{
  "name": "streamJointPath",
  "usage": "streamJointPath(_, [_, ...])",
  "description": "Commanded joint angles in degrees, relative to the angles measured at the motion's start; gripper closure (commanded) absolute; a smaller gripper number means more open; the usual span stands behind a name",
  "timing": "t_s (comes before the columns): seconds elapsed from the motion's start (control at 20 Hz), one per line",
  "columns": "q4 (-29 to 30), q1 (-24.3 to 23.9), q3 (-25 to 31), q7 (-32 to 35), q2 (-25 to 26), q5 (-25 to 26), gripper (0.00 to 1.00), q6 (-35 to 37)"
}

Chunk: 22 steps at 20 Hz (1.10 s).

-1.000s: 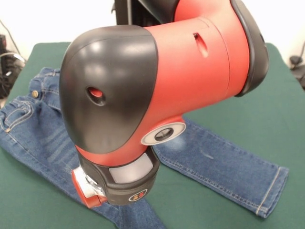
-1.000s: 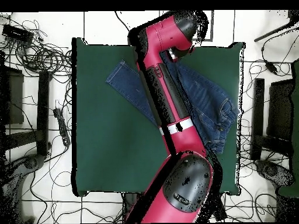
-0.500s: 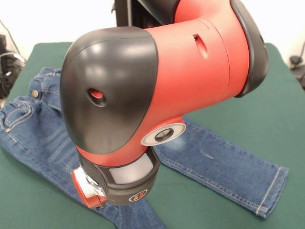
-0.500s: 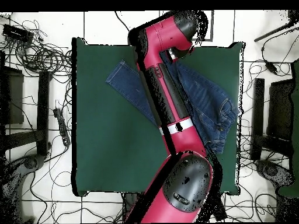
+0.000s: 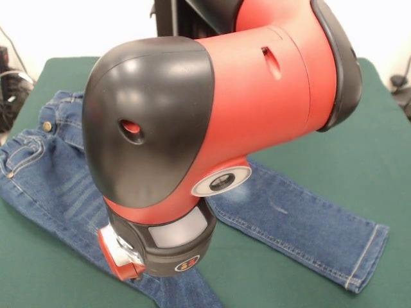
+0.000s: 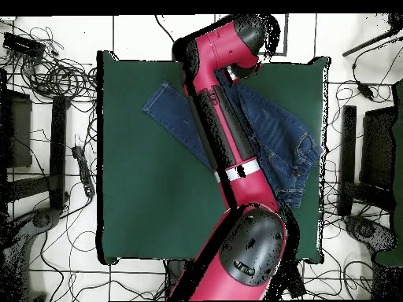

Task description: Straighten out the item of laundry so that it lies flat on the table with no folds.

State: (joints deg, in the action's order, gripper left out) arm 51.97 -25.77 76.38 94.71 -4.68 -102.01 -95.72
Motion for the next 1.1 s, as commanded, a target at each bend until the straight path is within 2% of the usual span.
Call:
streamJointPath(0.05, [1.8, 3.0, -0.3, 10.9, 4.4, -2.5, 0.00, 1.3])
streamJointPath(1.1, [0.4, 3.2, 0.3, 9.7, 5.9, -0.6, 0.00, 2.2])
